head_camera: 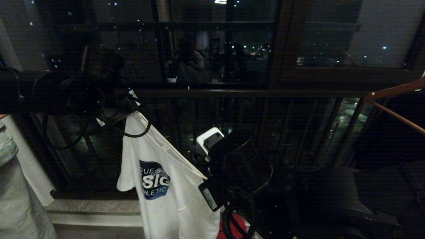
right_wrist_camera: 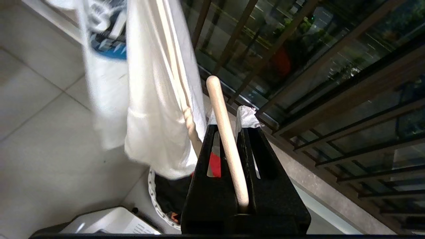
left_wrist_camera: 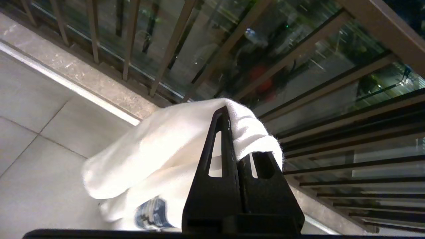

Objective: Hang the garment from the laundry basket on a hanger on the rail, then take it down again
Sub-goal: Take the clothes off the clothes rack

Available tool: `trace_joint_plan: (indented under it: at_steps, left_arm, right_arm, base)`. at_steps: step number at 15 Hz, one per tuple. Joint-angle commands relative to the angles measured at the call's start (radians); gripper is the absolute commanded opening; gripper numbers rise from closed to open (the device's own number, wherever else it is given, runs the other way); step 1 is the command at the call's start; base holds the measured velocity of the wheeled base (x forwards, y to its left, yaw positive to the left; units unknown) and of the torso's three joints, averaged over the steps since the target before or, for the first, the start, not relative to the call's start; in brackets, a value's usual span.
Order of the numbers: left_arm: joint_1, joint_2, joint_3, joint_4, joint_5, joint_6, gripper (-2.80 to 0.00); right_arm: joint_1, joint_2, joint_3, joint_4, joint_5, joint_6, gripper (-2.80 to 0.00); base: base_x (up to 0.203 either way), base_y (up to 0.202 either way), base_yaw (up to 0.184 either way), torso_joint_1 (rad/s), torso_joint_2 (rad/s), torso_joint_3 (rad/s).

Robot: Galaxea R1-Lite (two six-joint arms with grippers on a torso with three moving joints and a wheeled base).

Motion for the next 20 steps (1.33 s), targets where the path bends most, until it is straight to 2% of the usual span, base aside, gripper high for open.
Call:
trace_joint_plan:
  at_steps: [1,4,8,11,14,20]
  left_arm:
    - [-0.012,-0.023,0.008,0.005,0.001,-0.003,-2.80]
    - [-0.036,-0.059,0.033,0.032,0.000,0.027,-2.80]
    - [-0.053,-0.069,0.046,0.048,0.006,0.055,-2.80]
    - [-0.072,-0.057,0.055,0.057,0.004,0.059,-2.80]
    - [-0.098,-0.053,0.059,0.073,0.002,0.060,-2.80]
    - [-0.194,-0.058,0.110,0.072,-0.001,0.060,-2.80]
  right_arm:
    - [-0.005,0.001,-0.005,-0.024,-0.003,0.000,-2.80]
    - [-0.037,0.018,-0.018,-0.102,0.000,-0.004,-2.80]
    - [-0.081,0.025,-0.075,-0.103,0.003,0.033,-2.80]
    - [-0.102,0.033,-0.128,-0.103,0.003,0.098,-2.80]
    - [-0.106,0.058,-0.183,-0.116,0.001,0.202,-2.80]
    - [-0.133,0.097,-0.197,-0.349,-0.011,0.217,-2.80]
  base:
    - [0.000,0.000,0.000,0.000,0.00,0.000]
    - [0.000,0.000,0.000,0.000,0.00,0.000]
    - [0.000,0.000,0.000,0.000,0.00,0.000]
    - [0.000,0.000,0.000,0.000,0.00,0.000]
    - [0.000,0.000,0.000,0.000,0.00,0.000]
    - [0.000,0.000,0.000,0.000,0.00,0.000]
